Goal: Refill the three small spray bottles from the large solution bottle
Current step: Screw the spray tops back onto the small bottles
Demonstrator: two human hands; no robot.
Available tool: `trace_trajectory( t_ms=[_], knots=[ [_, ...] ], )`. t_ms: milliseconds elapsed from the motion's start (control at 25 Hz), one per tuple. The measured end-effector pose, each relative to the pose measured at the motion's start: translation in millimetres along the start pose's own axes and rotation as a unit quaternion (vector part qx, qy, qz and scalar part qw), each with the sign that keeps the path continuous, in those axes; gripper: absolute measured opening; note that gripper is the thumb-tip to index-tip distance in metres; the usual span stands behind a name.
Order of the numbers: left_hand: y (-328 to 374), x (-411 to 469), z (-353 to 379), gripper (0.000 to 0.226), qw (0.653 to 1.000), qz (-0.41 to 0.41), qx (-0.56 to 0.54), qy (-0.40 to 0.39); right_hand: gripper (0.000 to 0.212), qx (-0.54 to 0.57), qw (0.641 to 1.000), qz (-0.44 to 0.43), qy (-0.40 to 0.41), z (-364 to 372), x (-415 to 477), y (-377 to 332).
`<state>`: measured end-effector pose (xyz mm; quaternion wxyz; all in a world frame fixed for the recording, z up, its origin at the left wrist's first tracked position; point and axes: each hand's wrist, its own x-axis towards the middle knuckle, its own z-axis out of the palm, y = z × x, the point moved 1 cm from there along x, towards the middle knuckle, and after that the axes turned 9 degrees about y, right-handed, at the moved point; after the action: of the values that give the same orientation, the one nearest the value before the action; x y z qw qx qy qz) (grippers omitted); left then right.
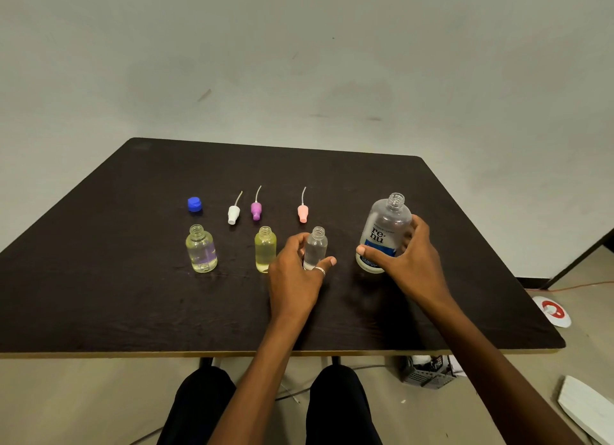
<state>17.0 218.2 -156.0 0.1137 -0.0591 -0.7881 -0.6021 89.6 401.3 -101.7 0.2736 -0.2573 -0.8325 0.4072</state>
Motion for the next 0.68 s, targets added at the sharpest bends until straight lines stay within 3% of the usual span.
trace_trajectory(
  t_ms=[160, 320, 560, 680],
  knots=[
    [7, -9, -6, 0.077, 0.999, -0.005, 0.046, 0.004, 0.129, 0.015, 0.999, 0.036, 0.01, -15, -12, -6],
    [21, -31, -28, 0.072, 0.997, 0.002, 0.071, 0.038, 0.116, 0.034, 0.998, 0.033, 0.051, -36, -22, -31],
    [38, -44, -73, 0.052, 0.999, 0.002, 0.017, 0.044, 0.055, -0.001, 0.968, -0.181, 0.176, -50, -45, -92],
    [39, -37, -104, 0.043, 0.996, 0.003, -0.006, 0.085, 0.034, 0.016, 0.946, -0.28, 0.162, -38, -53, -122]
  ],
)
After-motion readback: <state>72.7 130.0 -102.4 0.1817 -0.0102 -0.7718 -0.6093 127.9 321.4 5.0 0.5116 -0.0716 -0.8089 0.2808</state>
